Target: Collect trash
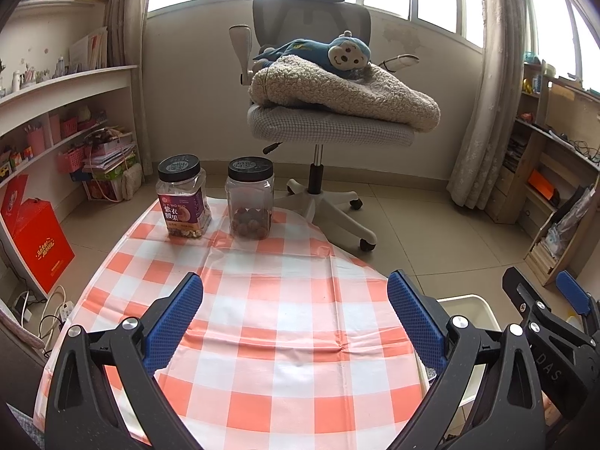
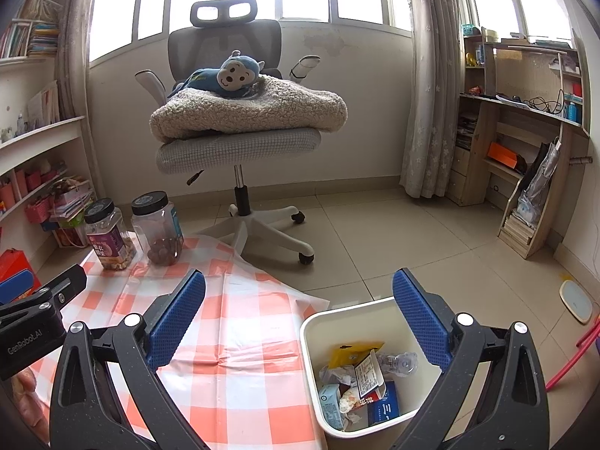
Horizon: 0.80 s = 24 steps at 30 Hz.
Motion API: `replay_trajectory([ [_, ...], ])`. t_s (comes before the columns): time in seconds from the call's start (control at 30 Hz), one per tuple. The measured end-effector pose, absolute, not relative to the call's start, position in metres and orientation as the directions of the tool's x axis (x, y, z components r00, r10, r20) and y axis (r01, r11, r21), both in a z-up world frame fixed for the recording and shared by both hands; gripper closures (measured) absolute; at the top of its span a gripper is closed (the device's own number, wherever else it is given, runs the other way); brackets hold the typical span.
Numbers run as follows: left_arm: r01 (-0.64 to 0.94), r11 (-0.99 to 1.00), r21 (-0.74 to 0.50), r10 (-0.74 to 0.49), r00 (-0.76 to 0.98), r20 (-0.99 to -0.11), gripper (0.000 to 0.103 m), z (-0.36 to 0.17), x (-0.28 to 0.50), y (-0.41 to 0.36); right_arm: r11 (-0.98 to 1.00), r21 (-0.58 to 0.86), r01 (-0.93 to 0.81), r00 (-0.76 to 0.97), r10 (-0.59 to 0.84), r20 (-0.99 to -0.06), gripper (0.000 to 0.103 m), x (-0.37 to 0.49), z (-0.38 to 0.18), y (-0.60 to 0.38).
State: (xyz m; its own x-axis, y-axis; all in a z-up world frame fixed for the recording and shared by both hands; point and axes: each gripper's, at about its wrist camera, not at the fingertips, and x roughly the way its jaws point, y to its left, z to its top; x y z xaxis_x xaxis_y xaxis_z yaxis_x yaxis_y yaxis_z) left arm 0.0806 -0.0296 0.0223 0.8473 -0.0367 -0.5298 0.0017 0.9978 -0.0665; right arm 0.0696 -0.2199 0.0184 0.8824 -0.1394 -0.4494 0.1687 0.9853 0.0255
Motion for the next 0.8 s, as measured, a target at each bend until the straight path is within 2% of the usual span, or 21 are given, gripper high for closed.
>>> replay_trajectory([
  [0.53, 0.013, 0.997, -0.071, -0.048, 0.854, -0.517, 0.010, 0.0211, 0.0809, -0.0320, 0.985, 0.036, 0.171, 0.883, -0.137, -0.448, 0.007, 0.0686, 0.0177, -0.2220],
  [0.8, -0.001, 0.999, -0.045, -0.023, 0.856, -0.517, 0.007, 0.0242, 0.0780, -0.0349, 0.984, 0.034, 0.176, 0.886, -0.143, -0.442, 0.007, 0.0670, 0.0203, -0.2215],
])
